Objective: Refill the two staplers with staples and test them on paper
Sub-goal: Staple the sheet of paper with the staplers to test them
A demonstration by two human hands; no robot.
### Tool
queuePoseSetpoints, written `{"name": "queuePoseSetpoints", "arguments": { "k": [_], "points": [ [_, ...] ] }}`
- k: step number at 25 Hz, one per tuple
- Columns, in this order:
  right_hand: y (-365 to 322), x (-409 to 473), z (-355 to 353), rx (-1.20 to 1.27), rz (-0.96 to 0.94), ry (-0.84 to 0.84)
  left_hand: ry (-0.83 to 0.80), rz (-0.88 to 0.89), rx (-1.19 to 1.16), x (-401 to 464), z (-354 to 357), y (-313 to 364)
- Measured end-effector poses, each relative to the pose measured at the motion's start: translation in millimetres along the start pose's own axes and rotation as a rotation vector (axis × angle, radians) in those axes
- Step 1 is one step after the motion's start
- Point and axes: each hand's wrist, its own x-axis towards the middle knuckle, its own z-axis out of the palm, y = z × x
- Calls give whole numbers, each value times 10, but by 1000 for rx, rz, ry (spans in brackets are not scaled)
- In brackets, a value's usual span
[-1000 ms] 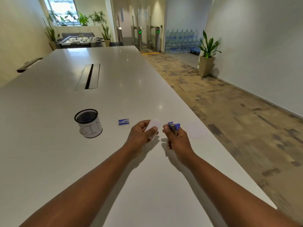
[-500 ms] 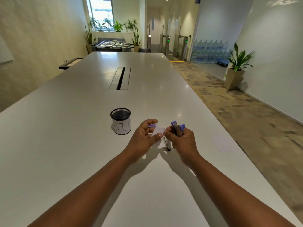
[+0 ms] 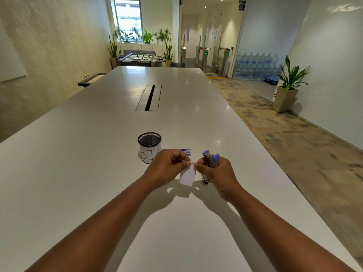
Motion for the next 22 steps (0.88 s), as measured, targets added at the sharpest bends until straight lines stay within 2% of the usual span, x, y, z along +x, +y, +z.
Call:
{"name": "queuePoseSetpoints", "arguments": {
  "k": [12, 22],
  "points": [
    [-50, 24, 6, 122, 23, 14, 75, -16, -268, -16, 37, 43],
    [-88, 18, 15, 43, 52, -9, 103, -23, -242, -18, 64, 14]
  ]
}}
